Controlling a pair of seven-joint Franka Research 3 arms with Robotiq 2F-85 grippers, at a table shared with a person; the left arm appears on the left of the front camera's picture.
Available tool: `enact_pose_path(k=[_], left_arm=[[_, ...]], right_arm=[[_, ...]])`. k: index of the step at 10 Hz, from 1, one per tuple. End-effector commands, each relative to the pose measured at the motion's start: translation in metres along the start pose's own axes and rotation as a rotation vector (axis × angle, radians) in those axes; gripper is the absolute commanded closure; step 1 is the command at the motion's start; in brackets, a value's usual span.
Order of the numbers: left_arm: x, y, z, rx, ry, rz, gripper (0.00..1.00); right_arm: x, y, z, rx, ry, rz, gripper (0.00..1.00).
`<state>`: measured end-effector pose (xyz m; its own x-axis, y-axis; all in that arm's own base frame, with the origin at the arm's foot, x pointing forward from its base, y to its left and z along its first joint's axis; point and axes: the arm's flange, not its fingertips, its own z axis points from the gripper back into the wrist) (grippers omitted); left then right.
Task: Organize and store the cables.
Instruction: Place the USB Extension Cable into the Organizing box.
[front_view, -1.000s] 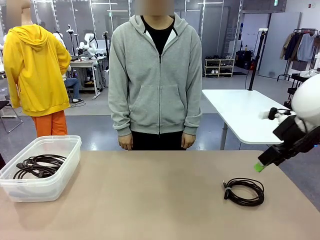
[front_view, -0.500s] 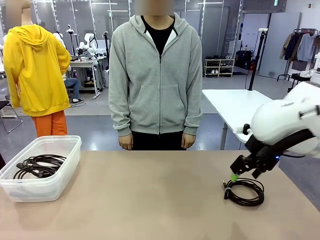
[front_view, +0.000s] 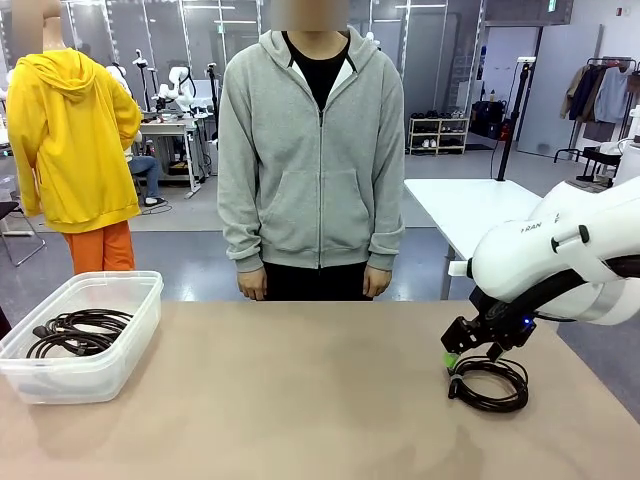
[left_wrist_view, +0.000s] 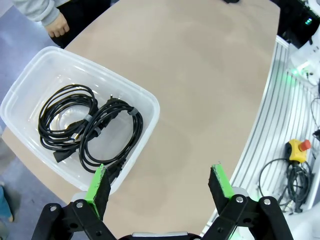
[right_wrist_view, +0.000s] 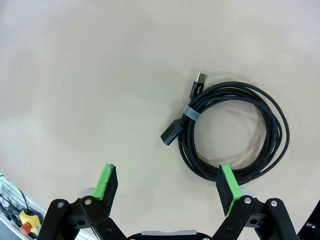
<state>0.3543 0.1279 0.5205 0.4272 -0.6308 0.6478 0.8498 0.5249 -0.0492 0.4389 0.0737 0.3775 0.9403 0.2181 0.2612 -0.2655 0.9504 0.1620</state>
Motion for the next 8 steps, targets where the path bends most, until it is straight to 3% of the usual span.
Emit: enact_pose_path(k=[1, 6, 7, 8], left_arm=[[0.000, -0.002, 0.001, 0.002, 0.002, 0.001, 0.00], [0.000, -0.002, 0.001, 0.002, 0.002, 0.001, 0.00], [0.000, -0.002, 0.001, 0.002, 0.002, 0.001, 0.00], [0.000, -0.002, 0.001, 0.002, 0.002, 0.001, 0.00]], right_arm=[[-0.001, 0.001, -0.003, 0.003, 0.004, -0.002, 0.00], [0.008, 0.000, -0.012, 0.019, 0.034, -0.015, 0.00], [0.018, -0.003, -0.022, -0.068, 0.042, -0.094, 0.00], [0.022, -0.004, -0.030, -0.054, 0.059, -0.110, 0.00]])
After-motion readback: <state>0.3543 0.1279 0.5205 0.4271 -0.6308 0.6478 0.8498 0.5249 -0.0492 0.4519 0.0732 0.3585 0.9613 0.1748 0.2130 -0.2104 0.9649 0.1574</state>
